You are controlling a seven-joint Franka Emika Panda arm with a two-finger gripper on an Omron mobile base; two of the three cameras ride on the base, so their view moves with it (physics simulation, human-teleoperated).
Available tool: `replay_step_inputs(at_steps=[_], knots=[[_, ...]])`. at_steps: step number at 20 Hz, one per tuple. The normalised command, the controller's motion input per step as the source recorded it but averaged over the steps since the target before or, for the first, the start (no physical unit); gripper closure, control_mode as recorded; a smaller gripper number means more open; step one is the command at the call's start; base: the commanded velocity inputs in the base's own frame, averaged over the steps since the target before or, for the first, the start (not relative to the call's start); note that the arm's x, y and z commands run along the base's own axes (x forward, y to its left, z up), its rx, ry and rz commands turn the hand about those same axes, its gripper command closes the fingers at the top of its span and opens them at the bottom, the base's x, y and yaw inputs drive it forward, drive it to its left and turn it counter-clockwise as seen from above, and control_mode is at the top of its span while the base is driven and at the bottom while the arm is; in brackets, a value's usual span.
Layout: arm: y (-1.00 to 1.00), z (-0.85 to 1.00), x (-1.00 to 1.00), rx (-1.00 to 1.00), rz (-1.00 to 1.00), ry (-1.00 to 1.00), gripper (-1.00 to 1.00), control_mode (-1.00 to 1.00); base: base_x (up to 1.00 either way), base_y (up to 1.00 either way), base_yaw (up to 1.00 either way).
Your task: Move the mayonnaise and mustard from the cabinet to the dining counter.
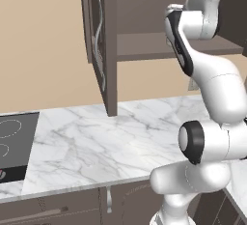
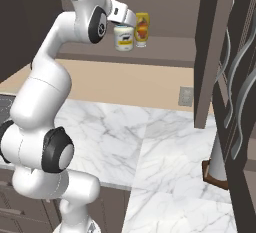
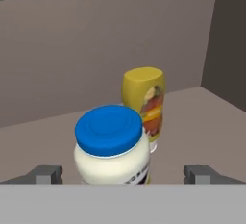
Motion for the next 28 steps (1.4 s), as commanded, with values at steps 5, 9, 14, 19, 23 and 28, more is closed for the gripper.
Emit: replay_step_inputs(at_steps=[5,9,14,19,23,28], knots=[[-0.03,-0.1,0.22,0.0,0.0,0.0,-1.0,-1.0,0.0,0.0,0.0],[0.0,-0.16,0.16,0.0,0.0,0.0,-1.0,-1.0,0.0,0.0,0.0],[-0.02,-0.05,0.19,0.0,0.0,0.0,-1.0,-1.0,0.0,0.0,0.0],[-0.04,0.0,0.22,0.0,0.0,0.0,-1.0,-1.0,0.0,0.0,0.0],[-0.01,0.0,0.21,0.0,0.0,0.0,-1.0,-1.0,0.0,0.0,0.0],[0.0,0.0,0.12,0.01,0.0,0.0,-1.0,-1.0,0.0,0.0,0.0]])
